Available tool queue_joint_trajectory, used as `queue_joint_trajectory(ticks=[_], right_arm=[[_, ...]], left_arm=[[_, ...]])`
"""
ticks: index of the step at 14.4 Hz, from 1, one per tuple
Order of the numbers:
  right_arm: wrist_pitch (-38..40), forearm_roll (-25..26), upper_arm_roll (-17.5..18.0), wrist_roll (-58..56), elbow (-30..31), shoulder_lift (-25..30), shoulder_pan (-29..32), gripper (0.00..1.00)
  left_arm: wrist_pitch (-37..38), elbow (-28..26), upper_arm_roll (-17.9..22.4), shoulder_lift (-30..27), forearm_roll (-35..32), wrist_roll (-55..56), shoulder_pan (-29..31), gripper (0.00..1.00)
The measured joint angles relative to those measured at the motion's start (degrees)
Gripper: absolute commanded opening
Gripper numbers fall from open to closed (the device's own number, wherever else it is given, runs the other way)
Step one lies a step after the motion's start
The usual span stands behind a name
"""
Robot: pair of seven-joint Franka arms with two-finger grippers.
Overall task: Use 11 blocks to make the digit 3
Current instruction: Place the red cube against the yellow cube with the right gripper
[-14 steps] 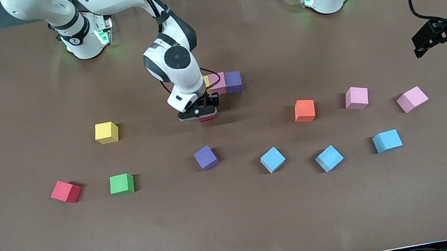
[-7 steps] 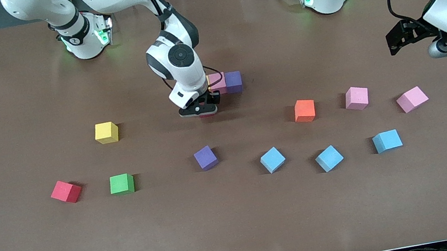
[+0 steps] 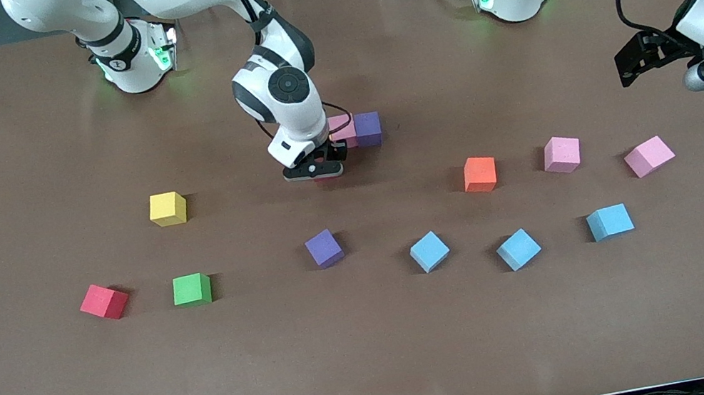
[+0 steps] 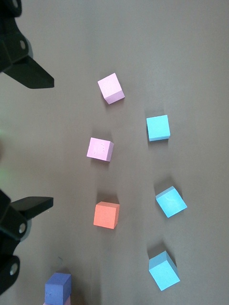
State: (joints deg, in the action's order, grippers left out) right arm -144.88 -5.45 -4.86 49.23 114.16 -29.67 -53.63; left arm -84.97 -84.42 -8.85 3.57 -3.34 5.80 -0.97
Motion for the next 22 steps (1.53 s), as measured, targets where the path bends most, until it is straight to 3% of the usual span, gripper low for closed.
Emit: queue_joint_trajectory(ticks=[17,19,20,22], right_arm=[[0.6,0.0,0.0,1.1,0.0,0.0,-1.1,0.04],[0.6,0.0,0.0,1.1,0.0,0.0,-1.1,0.1],[0.6,0.0,0.0,1.1,0.0,0.0,-1.1,0.19],[0.7,0.0,0.0,1.1,0.0,0.0,-1.1,0.47]], left_arm=[[0.0,0.0,0.0,0.0,0.0,0.0,0.0,1.0],[0.0,0.0,0.0,0.0,0.0,0.0,0.0,1.0],[0.0,0.0,0.0,0.0,0.0,0.0,0.0,1.0],[0.0,0.0,0.0,0.0,0.0,0.0,0.0,1.0]])
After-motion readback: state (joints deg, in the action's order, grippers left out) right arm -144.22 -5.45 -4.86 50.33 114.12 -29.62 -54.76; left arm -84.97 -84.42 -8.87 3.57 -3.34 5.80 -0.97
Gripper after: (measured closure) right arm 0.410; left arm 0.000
